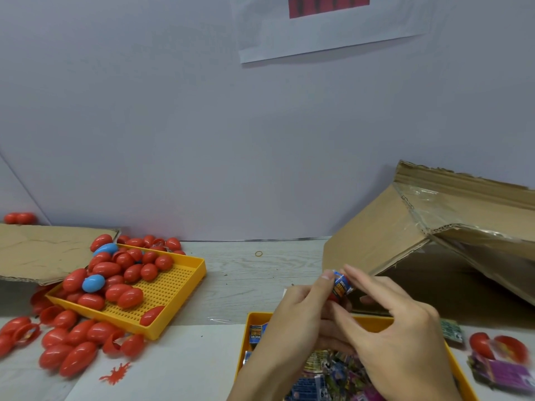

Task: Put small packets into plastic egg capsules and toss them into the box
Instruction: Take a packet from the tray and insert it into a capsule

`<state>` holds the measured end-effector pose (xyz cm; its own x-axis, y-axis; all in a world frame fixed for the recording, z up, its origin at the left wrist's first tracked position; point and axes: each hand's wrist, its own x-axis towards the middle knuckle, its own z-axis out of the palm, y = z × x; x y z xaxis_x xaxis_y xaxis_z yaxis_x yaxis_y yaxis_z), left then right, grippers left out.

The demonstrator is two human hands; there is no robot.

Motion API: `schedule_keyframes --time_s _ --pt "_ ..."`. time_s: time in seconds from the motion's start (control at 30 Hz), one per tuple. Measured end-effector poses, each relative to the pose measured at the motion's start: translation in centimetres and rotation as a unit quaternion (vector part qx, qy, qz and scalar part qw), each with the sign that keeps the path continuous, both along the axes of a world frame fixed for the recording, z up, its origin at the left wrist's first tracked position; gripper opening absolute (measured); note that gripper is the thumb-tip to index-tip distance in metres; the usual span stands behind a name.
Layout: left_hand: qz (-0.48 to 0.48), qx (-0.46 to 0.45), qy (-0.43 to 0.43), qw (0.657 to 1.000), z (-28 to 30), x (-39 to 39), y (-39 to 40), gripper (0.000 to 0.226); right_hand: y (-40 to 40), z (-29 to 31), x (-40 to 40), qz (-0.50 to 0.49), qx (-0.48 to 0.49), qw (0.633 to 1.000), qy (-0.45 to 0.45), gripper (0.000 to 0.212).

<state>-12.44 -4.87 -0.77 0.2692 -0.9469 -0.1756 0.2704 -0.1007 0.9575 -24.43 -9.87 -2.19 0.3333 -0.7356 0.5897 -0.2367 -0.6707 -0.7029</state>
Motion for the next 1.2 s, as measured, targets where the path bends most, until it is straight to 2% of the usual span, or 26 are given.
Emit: schedule_keyframes --time_s 0.2,0.33,0.6,0.67,0.87,1.2 --pt "-0.005 -0.012 0.013 1.0 -0.2 0.2 -0.1 0.051 -0.1 0.1 0.0 0.013 0.0 1.0 -0.008 0.056" --pt "0.019 -0.043 0.042 0.998 -0.3 0.4 -0.2 0.043 0.0 0.3 0.0 0.021 0.0 1.0 -0.023 0.059" --pt "0.02 -0.075 0.076 0.994 -0.5 0.2 -0.5 0.041 0.0 0.5 0.0 0.017 0.002 0.999 -0.032 0.058" --pt "0.031 -0.076 0.056 0.995 -0.6 0.2 -0.6 0.04 0.0 0.5 0.0 0.016 0.002 0.999 -0.033 0.058" --pt "0.062 -0.117 -0.083 0.988 -0.7 -0.3 -0.8 0.022 -0.3 0.1 -0.1 0.01 -0.004 1.0 0.002 0.055" --pt "0.093 -0.113 -0.138 0.979 -0.6 -0.9 -0.9 0.019 -0.2 0.0 0.2 -0.02 0.003 1.0 0.012 0.052"
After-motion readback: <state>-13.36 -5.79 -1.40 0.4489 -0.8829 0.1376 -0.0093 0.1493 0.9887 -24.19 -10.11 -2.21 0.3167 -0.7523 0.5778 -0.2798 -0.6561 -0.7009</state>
